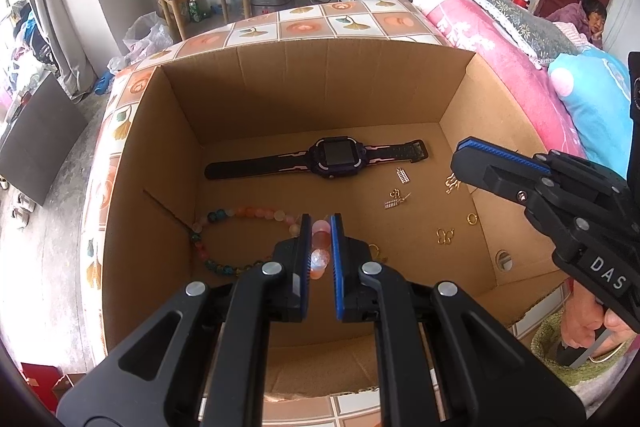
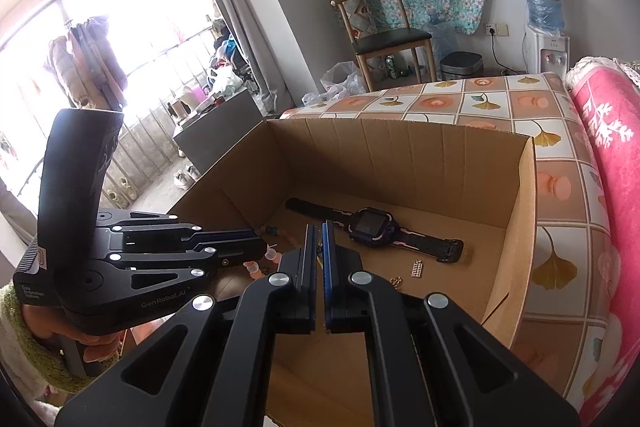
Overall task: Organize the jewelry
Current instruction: 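Open the left tool to release the pink bead bracelet into the box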
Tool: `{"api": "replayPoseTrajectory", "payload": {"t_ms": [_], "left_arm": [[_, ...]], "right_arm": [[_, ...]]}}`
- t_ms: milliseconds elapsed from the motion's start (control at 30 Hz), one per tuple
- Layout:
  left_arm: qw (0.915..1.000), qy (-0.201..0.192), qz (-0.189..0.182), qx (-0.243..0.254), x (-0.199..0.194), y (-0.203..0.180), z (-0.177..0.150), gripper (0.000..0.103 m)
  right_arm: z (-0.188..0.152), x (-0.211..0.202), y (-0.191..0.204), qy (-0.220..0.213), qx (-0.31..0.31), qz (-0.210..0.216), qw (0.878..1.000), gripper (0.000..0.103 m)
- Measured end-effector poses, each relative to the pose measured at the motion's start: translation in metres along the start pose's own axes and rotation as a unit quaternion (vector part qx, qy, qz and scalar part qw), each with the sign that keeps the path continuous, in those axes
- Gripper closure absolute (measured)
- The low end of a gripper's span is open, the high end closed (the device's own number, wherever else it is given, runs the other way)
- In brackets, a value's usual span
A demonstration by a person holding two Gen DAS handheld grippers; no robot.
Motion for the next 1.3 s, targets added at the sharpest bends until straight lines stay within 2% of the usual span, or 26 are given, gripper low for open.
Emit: {"api": "replayPoseTrajectory", "payload": {"t_ms": [867,1067,1300], "left_arm": [[1.0000,0.002,-0.004,-0.003,0.003,0.003,-0.004,0.095],[0.9995,-0.018,-0.025,0.002,-0.008,0.001,-0.005,0.095],[0.9966,-0.044,-0.069,0.008,-0.022,-0.005,-0.003,0.095]], "right_arm": [[0.002,0.006,0.008,0.007,-0.002,-0.001,1.000,0.100],[0.006,0.003,0.006,0.020,0.003,-0.006,1.000,0.100],[0.011,-0.001,0.001,0.046,0.011,0.010,0.999,0.100]]}}
Point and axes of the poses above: each gripper's, at about its wrist camera, not at the fingertips, and x roughly the way its jaws point, y to its left, z to its top, the point moved 5 cm from there along x, roughly the way its jaws point, and after that the axes turned 14 degrees about -z, right-handed, at the moved point
